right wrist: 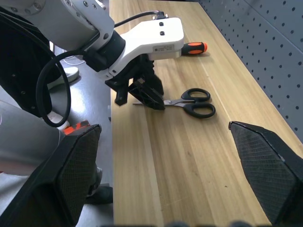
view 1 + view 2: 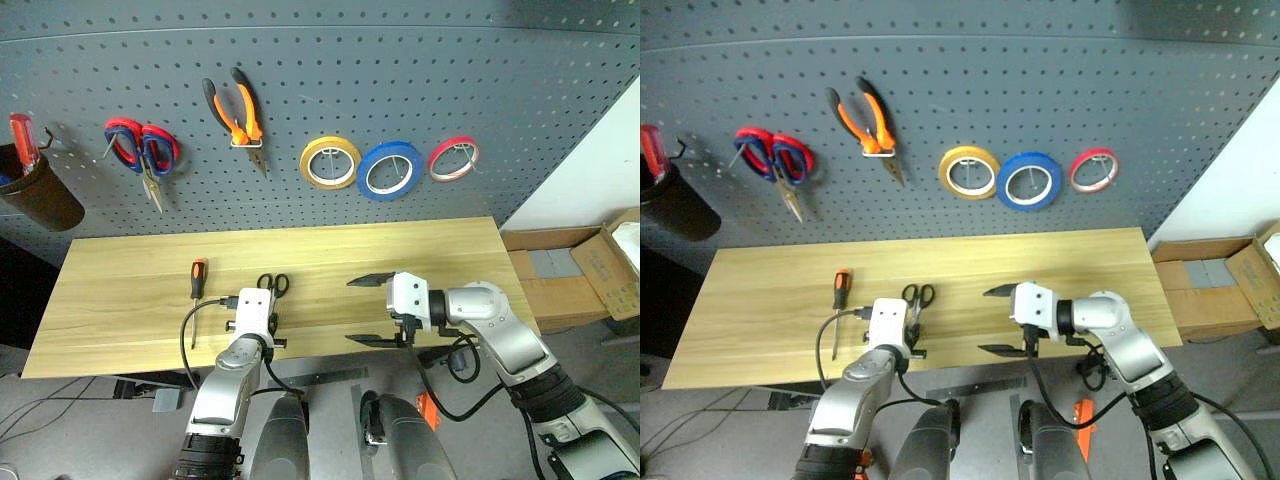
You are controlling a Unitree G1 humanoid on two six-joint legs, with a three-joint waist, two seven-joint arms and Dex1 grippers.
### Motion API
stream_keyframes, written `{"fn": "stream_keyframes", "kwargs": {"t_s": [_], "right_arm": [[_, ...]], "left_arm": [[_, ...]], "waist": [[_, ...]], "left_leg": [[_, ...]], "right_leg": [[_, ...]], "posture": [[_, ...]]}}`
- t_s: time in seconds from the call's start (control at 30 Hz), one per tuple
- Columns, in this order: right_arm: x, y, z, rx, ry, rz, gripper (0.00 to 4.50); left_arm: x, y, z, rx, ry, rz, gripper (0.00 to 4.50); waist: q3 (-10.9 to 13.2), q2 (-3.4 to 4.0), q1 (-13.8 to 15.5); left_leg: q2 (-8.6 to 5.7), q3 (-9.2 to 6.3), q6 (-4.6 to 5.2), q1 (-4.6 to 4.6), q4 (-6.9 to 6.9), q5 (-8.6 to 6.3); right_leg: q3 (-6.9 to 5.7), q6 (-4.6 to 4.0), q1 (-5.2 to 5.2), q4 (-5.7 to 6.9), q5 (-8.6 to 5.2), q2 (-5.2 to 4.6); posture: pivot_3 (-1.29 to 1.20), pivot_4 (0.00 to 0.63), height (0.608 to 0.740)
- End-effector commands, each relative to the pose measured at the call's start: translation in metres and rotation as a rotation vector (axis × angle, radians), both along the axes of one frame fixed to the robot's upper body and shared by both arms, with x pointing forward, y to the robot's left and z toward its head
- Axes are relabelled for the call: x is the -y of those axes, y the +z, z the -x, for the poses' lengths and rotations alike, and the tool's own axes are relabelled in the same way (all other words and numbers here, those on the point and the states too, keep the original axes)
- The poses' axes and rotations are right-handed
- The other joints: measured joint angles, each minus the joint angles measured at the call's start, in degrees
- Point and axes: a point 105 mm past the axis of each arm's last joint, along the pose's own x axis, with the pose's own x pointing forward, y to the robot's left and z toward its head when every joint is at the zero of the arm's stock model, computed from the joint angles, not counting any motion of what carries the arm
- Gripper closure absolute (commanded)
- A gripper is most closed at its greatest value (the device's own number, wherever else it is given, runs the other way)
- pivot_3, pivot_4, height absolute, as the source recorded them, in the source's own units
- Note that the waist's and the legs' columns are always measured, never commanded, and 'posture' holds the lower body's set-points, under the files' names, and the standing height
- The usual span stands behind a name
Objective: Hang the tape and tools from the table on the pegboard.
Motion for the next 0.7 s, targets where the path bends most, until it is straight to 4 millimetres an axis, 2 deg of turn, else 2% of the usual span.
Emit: {"fn": "stream_keyframes", "kwargs": {"t_s": [0.03, 0.27, 0.37, 0.43, 0.5, 0.7], "right_arm": [[-0.001, 0.006, 0.000, 0.036, 0.012, -0.012, 0.00], [-0.001, 0.007, 0.000, 0.039, 0.012, -0.015, 0.00], [-0.003, 0.013, 0.000, 0.032, -0.002, -0.061, 0.00], [-0.006, 0.025, -0.002, 0.001, -0.042, -0.140, 0.00], [-0.009, 0.045, -0.004, -0.106, -0.082, -0.303, 0.00], [-0.009, 0.104, -0.010, -0.194, -0.136, -0.706, 0.00]], "left_arm": [[-0.007, -0.010, 0.008, -0.037, 0.022, -0.011, 4.43], [-0.007, -0.008, 0.008, -0.027, 0.025, -0.015, 4.44], [-0.006, 0.003, 0.007, 0.038, 0.020, 0.006, 4.44], [-0.003, 0.020, 0.005, 0.146, 0.019, 0.063, 4.44], [-0.005, 0.034, 0.008, 0.236, 0.035, 0.110, 4.44], [-0.016, 0.068, 0.015, 0.458, 0.081, 0.062, 4.44]], "waist": [[0.00, 0.00, 0.01], [0.00, 0.00, 0.00], [0.00, 0.00, 0.00], [0.00, 0.00, 0.00], [0.00, -0.01, 0.04], [-0.01, -0.01, 0.44]], "left_leg": [[0.00, 0.00, 0.00, 0.00, 0.00, 0.00], [0.01, 0.00, 0.00, 0.01, 0.00, 0.00], [0.01, 0.01, 0.00, 0.01, 0.00, 0.00], [0.02, 0.01, -0.01, 0.00, -0.01, 0.00], [0.05, 0.01, -0.03, -0.07, -0.01, -0.01], [0.06, -0.02, -0.05, -0.10, 0.03, -0.02]], "right_leg": [[0.00, 0.00, 0.00, 0.00, 0.00, 0.00], [0.00, 0.00, 0.00, 0.00, 0.00, 0.00], [0.00, 0.00, 0.00, 0.00, 0.00, 0.00], [0.01, 0.00, 0.00, 0.00, 0.00, 0.00], [0.00, 0.00, -0.05, 0.00, 0.00, 0.00], [-0.06, 0.01, -0.03, -0.01, 0.01, -0.03]], "posture": [[0.12, 0.307, 0.740], [0.13, 0.299, 0.740], [0.14, 0.292, 0.740], [0.14, 0.287, 0.740], [0.15, 0.283, 0.740], [0.17, 0.269, 0.740]]}}
